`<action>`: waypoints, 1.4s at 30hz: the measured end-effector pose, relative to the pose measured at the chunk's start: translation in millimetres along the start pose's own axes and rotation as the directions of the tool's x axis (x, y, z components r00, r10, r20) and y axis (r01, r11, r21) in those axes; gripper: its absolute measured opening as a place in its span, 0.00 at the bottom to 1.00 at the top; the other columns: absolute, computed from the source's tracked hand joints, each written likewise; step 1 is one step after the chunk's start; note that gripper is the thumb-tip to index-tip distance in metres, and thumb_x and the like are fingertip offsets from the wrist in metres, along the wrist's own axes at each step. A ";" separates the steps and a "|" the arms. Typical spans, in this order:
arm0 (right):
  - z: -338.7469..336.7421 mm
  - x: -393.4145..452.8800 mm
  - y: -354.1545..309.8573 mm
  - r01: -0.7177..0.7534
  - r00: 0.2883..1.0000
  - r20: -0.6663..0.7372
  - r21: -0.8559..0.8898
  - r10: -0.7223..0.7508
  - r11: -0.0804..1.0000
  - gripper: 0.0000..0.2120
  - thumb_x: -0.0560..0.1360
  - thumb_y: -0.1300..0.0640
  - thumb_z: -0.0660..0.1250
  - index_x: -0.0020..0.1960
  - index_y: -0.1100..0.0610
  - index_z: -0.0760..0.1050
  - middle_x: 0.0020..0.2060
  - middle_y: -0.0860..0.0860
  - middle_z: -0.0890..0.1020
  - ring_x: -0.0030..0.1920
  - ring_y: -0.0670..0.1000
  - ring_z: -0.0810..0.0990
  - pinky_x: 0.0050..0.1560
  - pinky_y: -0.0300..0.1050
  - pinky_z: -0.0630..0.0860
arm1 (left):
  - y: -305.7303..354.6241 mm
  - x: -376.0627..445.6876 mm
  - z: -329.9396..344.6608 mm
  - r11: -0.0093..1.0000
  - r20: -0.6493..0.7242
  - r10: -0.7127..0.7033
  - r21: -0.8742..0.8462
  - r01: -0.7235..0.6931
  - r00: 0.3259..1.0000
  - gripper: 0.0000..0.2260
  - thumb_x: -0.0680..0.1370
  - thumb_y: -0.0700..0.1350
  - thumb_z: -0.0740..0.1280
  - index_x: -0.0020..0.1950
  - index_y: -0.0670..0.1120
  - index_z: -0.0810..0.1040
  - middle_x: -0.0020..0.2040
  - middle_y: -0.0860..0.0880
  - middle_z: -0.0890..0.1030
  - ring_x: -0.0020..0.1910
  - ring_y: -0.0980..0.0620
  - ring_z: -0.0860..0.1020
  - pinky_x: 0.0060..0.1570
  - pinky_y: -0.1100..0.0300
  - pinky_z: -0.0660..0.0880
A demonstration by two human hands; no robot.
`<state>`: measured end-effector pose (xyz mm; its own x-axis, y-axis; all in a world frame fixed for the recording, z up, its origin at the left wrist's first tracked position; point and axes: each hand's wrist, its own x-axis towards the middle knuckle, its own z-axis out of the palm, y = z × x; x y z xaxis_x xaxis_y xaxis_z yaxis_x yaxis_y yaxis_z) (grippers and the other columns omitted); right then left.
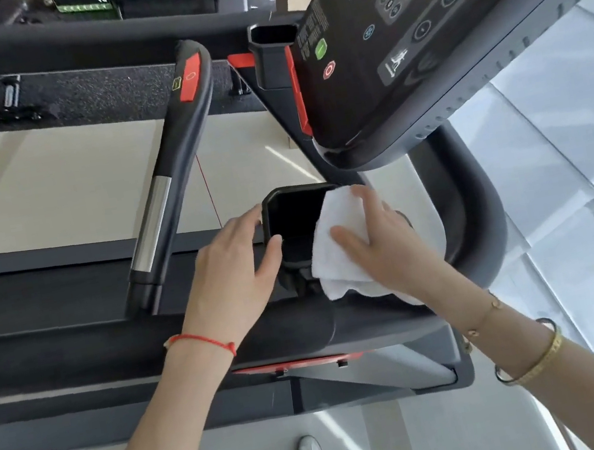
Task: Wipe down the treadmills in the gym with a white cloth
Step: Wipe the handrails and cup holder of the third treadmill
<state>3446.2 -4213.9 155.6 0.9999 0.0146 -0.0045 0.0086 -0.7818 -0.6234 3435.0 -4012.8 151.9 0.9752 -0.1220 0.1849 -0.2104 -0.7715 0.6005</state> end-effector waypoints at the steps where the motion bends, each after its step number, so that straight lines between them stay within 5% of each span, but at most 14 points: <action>1: -0.8 5.0 -0.4 0.027 1.000 0.012 -0.035 -0.026 0.999 0.29 0.80 0.50 0.61 0.76 0.55 0.53 0.73 0.55 0.63 0.65 0.59 0.70 0.44 0.34 0.56 | -1.3 -0.3 0.7 1.000 0.012 -0.009 0.004 0.009 1.000 0.22 0.82 0.51 0.61 0.75 0.47 0.66 0.66 0.49 0.76 0.64 0.50 0.75 0.65 0.48 0.71; 5: -7.0 22.6 0.1 0.148 0.988 0.069 -0.150 -0.140 0.978 0.29 0.81 0.54 0.60 0.77 0.56 0.52 0.74 0.55 0.61 0.66 0.58 0.70 0.46 0.33 0.58 | -3.4 -0.7 -0.5 1.000 0.054 -0.020 0.000 0.020 0.998 0.24 0.81 0.53 0.60 0.77 0.49 0.64 0.69 0.51 0.74 0.67 0.53 0.73 0.68 0.48 0.70; 10: -12.9 15.0 14.7 0.291 0.954 0.116 -0.116 -0.278 0.950 0.27 0.82 0.55 0.57 0.78 0.57 0.54 0.76 0.52 0.58 0.71 0.57 0.64 0.60 0.25 0.53 | -5.8 1.8 -1.7 1.000 0.102 -0.019 -0.003 0.020 0.995 0.26 0.81 0.55 0.59 0.78 0.51 0.61 0.70 0.52 0.72 0.66 0.53 0.72 0.68 0.50 0.70; 14: -18.7 27.0 16.4 0.364 0.922 0.214 -0.190 -0.324 0.912 0.26 0.82 0.53 0.53 0.78 0.56 0.53 0.77 0.53 0.55 0.71 0.58 0.65 0.64 0.40 0.61 | -9.5 6.4 -2.2 1.000 0.126 -0.015 0.000 0.015 0.992 0.26 0.81 0.55 0.59 0.78 0.51 0.60 0.70 0.53 0.72 0.66 0.53 0.73 0.67 0.51 0.70; 18: -28.3 53.4 4.1 0.484 0.852 0.336 -0.217 -0.401 0.848 0.25 0.83 0.57 0.55 0.78 0.59 0.54 0.76 0.56 0.60 0.74 0.56 0.61 0.73 0.43 0.57 | -9.1 5.9 -1.4 1.000 0.125 -0.009 0.011 0.008 0.992 0.26 0.81 0.56 0.58 0.78 0.51 0.59 0.70 0.52 0.72 0.65 0.50 0.74 0.66 0.49 0.71; 24: -18.4 83.1 -15.6 0.586 0.787 0.466 -0.356 -0.405 0.728 0.26 0.82 0.57 0.55 0.78 0.56 0.53 0.69 0.54 0.68 0.68 0.54 0.68 0.66 0.49 0.67 | -10.9 7.8 -2.8 0.999 0.127 -0.011 0.031 0.007 0.992 0.27 0.80 0.57 0.58 0.78 0.52 0.59 0.69 0.54 0.72 0.64 0.51 0.74 0.64 0.51 0.72; 29: -24.8 56.3 5.1 0.409 0.883 0.305 -0.123 -0.357 0.904 0.24 0.81 0.54 0.58 0.74 0.56 0.55 0.69 0.54 0.68 0.63 0.53 0.70 0.62 0.47 0.66 | -10.6 5.9 -1.5 1.000 0.111 -0.018 0.004 0.018 0.994 0.27 0.80 0.56 0.59 0.78 0.53 0.60 0.69 0.55 0.72 0.64 0.52 0.74 0.63 0.52 0.73; 31: -24.0 42.0 13.7 0.326 0.917 0.254 -0.033 -0.308 0.945 0.25 0.81 0.52 0.59 0.74 0.54 0.55 0.69 0.51 0.67 0.56 0.46 0.69 0.56 0.37 0.63 | -10.9 5.5 -0.7 1.000 0.107 -0.022 -0.003 0.023 0.994 0.27 0.80 0.56 0.59 0.78 0.52 0.60 0.68 0.54 0.72 0.64 0.52 0.74 0.63 0.52 0.73; 33: -20.7 38.3 16.4 0.331 0.919 0.240 -0.044 -0.312 0.943 0.26 0.81 0.52 0.58 0.75 0.56 0.54 0.71 0.51 0.64 0.59 0.45 0.66 0.53 0.26 0.56 | -11.2 6.7 0.1 1.000 0.098 -0.017 0.000 0.017 0.995 0.27 0.80 0.56 0.60 0.78 0.51 0.61 0.67 0.53 0.73 0.63 0.51 0.75 0.62 0.51 0.74; 37: -20.0 54.4 5.5 0.481 0.865 0.289 -0.245 -0.410 0.842 0.27 0.81 0.57 0.58 0.76 0.61 0.55 0.74 0.55 0.62 0.71 0.53 0.61 0.56 0.26 0.51 | -11.2 8.2 0.0 1.000 0.101 -0.007 -0.011 0.009 0.995 0.27 0.80 0.55 0.60 0.78 0.49 0.62 0.65 0.53 0.75 0.62 0.54 0.75 0.61 0.56 0.74; 40: -9.5 76.1 -12.6 0.612 0.786 0.403 -0.402 -0.469 0.681 0.28 0.78 0.59 0.59 0.75 0.62 0.56 0.71 0.56 0.65 0.71 0.55 0.64 0.69 0.39 0.58 | -11.4 7.6 -0.3 1.000 0.105 -0.012 -0.020 0.015 0.994 0.28 0.79 0.56 0.59 0.78 0.50 0.62 0.63 0.54 0.76 0.60 0.55 0.75 0.57 0.59 0.75; 42: 1.9 89.7 -26.0 0.673 0.737 0.474 -0.454 -0.482 0.584 0.27 0.76 0.59 0.59 0.73 0.60 0.58 0.68 0.55 0.68 0.67 0.55 0.69 0.65 0.42 0.65 | -11.4 7.3 -0.1 0.999 0.099 -0.024 -0.019 0.026 0.995 0.28 0.78 0.58 0.58 0.78 0.51 0.62 0.61 0.54 0.76 0.53 0.57 0.76 0.51 0.60 0.74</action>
<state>3535.7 -4191.1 169.9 0.7269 0.6828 -0.0737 0.6840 -0.7294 -0.0119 3444.5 -4004.8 146.5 0.9820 -0.1647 0.0926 -0.1863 -0.7626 0.6195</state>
